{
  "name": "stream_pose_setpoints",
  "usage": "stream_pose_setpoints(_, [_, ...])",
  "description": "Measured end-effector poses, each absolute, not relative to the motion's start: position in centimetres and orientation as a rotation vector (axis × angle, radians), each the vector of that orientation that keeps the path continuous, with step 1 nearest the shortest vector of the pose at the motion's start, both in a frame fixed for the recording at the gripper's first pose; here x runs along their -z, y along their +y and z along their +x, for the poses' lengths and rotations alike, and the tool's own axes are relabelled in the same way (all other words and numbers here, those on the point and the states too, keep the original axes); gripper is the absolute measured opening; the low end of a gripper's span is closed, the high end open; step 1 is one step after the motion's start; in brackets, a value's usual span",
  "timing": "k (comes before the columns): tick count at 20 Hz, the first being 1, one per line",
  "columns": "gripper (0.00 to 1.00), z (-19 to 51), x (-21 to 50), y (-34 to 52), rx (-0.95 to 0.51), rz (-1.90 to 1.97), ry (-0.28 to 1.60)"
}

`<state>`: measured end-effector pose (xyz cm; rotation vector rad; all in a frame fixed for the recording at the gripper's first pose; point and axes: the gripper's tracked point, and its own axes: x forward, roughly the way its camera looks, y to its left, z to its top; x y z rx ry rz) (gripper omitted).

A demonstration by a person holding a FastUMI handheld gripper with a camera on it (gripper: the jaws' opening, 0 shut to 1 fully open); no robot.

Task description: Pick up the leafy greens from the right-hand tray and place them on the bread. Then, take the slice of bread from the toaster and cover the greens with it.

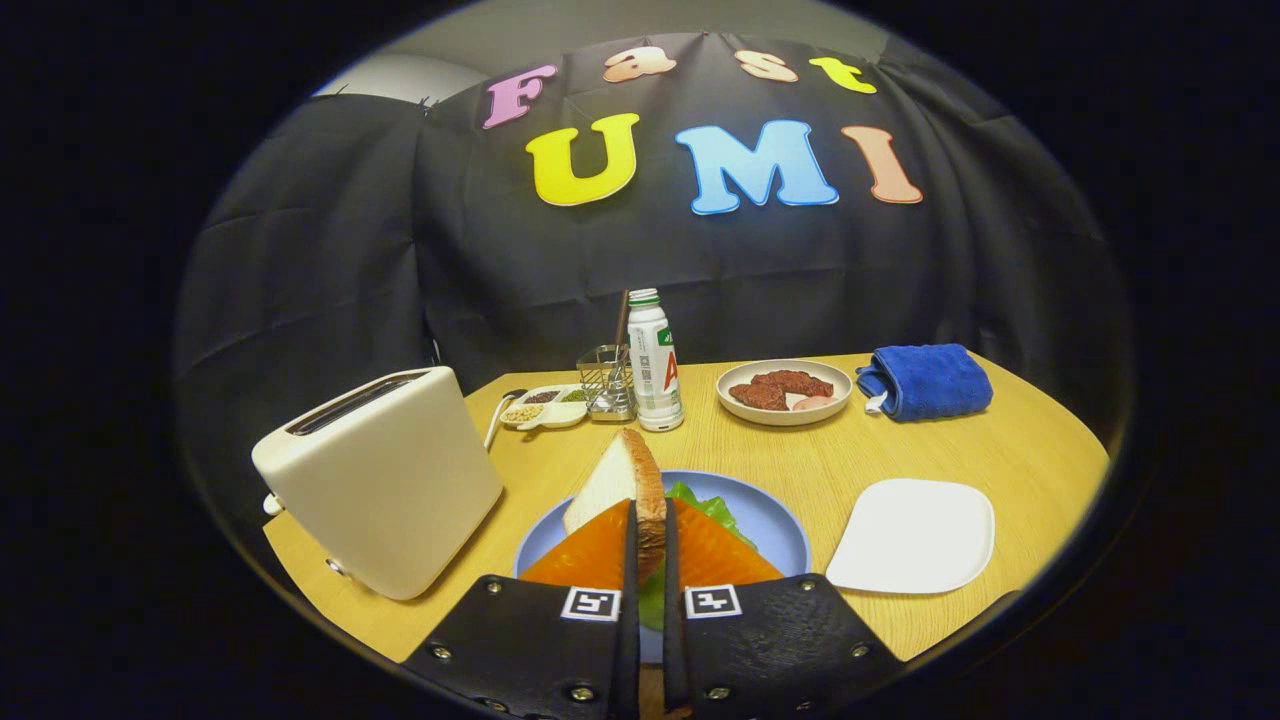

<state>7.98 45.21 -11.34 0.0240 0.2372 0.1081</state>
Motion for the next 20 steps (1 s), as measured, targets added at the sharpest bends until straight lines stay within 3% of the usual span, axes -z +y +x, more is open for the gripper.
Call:
stream_pose_setpoints(8, [0.21,8.2,11.9,43.3,-0.119,-0.035,0.247])
stream_pose_setpoints(15, [0.21,8.6,12.4,42.2,-0.118,-0.079,0.26])
stream_pose_setpoints(17, [0.31,8.7,12.9,41.7,-0.118,-0.072,0.273])
stream_pose_setpoints(20, [0.31,9.1,13.2,41.0,-0.118,-0.067,0.278])
